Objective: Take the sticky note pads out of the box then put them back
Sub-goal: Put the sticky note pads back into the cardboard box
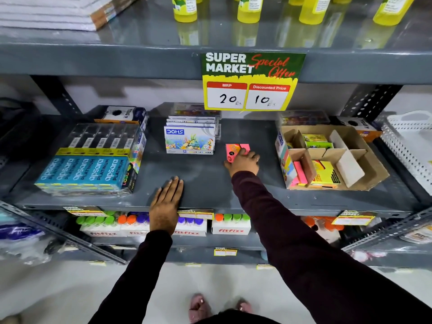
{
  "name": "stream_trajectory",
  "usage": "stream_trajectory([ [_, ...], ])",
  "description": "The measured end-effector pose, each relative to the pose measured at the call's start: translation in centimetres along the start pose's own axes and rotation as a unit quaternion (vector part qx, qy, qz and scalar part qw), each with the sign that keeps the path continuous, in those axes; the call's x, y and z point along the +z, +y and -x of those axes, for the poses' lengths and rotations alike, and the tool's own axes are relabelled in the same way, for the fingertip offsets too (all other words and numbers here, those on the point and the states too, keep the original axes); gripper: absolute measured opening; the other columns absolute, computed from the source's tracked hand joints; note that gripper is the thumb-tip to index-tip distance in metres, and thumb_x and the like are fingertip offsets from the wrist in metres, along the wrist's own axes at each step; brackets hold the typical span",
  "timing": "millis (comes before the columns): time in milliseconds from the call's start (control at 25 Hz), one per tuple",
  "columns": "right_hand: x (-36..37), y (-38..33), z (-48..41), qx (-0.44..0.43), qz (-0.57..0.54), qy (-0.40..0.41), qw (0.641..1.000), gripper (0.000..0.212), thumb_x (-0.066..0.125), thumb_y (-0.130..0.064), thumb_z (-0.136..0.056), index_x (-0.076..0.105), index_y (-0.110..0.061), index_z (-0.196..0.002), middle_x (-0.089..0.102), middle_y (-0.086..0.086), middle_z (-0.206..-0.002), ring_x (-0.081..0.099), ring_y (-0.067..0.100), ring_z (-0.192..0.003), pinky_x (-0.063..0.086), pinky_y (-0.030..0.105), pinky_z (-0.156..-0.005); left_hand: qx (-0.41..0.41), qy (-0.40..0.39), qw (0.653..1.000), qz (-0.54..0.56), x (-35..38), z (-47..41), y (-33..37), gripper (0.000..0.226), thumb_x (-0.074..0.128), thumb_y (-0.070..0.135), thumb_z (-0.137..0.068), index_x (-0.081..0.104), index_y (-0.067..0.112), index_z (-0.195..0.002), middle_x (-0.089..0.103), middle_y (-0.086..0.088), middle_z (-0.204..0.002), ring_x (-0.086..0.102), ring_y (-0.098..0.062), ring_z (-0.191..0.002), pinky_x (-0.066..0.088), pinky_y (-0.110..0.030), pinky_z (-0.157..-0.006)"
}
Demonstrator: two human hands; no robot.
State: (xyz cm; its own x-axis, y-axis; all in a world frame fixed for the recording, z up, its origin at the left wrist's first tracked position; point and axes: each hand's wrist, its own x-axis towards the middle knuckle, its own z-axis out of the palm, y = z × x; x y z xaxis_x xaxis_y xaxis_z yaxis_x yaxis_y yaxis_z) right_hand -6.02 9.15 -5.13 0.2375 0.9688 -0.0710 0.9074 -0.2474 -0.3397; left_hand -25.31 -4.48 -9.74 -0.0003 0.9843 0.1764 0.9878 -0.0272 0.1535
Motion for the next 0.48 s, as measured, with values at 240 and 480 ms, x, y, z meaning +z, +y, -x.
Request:
stream_trajectory([
  [240, -2.9, 2.9, 1.3, -0.062, 0.019, 0.037, 0.997, 0.083, 0.062, -0.052, -0.08, 0.035, 0.002, -0.136, 0.047, 0.031, -0.131, 0.04, 0.042, -0.127, 0.031, 0.047, -0.11, -0.005, -0.001, 1.0, -0.01, -0.1, -0.1, 0.0, 0.088, 0.058, -0.019, -0.063, 0.034, 0.011, -0.142, 0.038, -0.009, -0.149, 0.039, -0.027, -0.136, 0.033, -0.045, -0.111],
  [480, -9.8, 13.3, 3.7, 0.009, -0.068, 0.21, 0.975, 0.081, 0.074, -0.043, -0.076, 0.042, 0.004, -0.134, 0.054, 0.038, -0.117, 0.048, 0.047, -0.115, 0.042, 0.05, -0.095, 0.002, 0.006, 1.0, -0.019, 0.2, 0.0, 0.0, 0.085, 0.055, -0.023, -0.064, 0.036, 0.009, -0.14, 0.04, -0.012, -0.148, 0.041, -0.03, -0.134, 0.035, -0.048, -0.11],
])
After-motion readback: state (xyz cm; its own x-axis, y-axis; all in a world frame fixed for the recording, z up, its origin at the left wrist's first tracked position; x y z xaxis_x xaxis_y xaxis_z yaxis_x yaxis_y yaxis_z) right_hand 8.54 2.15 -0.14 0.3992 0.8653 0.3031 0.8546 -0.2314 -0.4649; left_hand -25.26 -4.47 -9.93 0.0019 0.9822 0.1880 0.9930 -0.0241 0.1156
